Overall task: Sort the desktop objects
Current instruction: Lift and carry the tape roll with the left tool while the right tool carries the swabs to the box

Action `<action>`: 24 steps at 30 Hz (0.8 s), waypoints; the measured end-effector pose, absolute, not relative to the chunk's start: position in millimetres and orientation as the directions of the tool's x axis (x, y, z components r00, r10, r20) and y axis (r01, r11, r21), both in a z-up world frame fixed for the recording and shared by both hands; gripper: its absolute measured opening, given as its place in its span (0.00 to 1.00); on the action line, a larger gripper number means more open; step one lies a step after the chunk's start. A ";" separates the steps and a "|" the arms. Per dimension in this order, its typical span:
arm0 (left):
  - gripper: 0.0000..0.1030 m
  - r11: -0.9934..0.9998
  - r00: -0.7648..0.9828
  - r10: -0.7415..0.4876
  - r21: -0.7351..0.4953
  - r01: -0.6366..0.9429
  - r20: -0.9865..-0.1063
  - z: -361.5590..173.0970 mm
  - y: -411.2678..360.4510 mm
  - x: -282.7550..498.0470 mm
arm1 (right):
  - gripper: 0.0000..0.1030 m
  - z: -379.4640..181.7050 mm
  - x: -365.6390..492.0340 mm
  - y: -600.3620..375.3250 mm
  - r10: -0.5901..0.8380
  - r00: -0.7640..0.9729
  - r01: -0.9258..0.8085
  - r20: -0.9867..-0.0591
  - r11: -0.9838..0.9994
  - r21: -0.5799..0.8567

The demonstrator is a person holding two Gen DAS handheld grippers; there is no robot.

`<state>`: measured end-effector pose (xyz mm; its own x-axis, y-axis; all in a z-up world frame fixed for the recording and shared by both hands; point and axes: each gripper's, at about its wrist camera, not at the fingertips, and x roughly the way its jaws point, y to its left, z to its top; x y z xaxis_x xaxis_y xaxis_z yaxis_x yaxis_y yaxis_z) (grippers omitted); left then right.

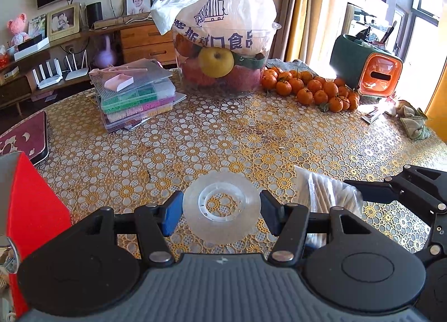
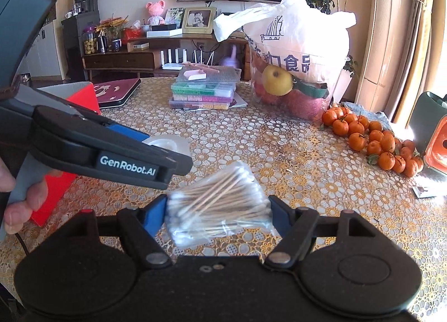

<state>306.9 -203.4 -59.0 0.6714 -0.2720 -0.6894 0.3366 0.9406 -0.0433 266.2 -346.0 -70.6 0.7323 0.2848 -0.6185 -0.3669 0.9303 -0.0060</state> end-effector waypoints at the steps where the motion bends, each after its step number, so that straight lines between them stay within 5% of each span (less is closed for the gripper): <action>1: 0.56 0.940 0.672 -0.274 -0.044 0.338 -0.688 -56.6 -201.8 304.2 | 0.73 -67.6 263.8 -346.0 0.284 0.735 -0.364 -0.615 0.931 -0.006; 24: 0.56 0.942 0.710 -0.283 -0.050 0.331 -0.645 12.9 -140.2 225.6 | 0.73 2.3 198.1 -310.9 0.302 0.785 -0.378 -0.541 0.925 -0.032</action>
<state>225.6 -140.2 12.9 0.7100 -0.2833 -0.6447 0.3308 0.9424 -0.0498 198.1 -310.9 2.3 0.7850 0.3023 -0.5408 -0.3784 0.9251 -0.0321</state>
